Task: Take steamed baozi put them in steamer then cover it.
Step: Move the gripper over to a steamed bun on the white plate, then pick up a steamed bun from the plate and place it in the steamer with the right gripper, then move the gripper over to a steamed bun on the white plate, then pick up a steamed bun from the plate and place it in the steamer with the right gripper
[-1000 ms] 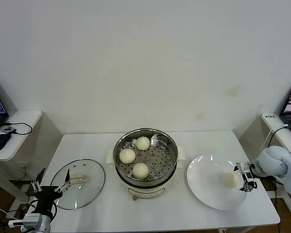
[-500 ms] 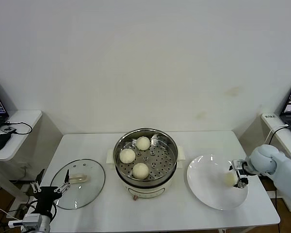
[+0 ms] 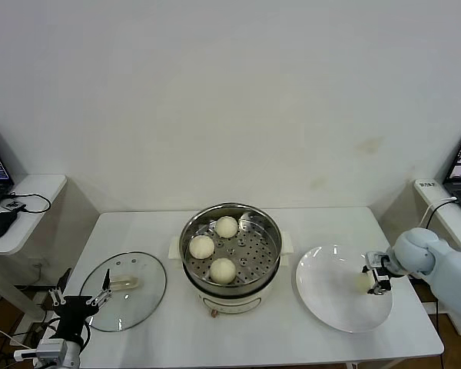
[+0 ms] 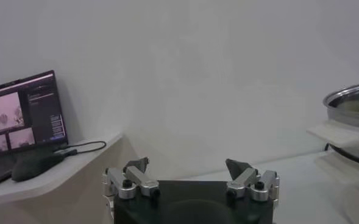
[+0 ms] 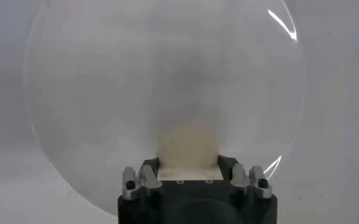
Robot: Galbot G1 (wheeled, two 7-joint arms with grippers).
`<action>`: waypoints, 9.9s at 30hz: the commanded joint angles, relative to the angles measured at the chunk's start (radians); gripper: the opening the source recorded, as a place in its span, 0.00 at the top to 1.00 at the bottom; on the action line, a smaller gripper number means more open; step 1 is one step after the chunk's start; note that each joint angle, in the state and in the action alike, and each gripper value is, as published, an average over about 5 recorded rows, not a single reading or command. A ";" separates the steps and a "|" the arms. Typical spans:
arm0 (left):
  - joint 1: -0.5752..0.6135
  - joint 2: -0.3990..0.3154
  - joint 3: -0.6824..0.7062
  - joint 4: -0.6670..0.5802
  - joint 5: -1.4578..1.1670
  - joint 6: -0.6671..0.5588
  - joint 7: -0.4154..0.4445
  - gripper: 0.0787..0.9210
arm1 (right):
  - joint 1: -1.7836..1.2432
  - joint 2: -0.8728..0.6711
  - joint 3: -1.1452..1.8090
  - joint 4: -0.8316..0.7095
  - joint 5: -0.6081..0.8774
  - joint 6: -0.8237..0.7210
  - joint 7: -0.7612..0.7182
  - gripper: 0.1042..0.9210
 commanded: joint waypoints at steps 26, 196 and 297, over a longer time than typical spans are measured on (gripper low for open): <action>-0.028 0.013 0.023 0.002 -0.003 0.006 0.000 0.12 | 1.058 0.102 -0.724 0.320 0.684 -0.260 0.071 0.52; -0.432 0.040 0.127 0.675 1.294 -0.144 0.000 0.57 | -1.254 0.943 1.369 0.478 0.335 0.498 0.818 0.12; -0.669 -0.265 0.731 0.194 1.671 0.418 0.445 0.92 | -1.171 1.059 1.183 0.394 -0.086 0.471 1.033 0.12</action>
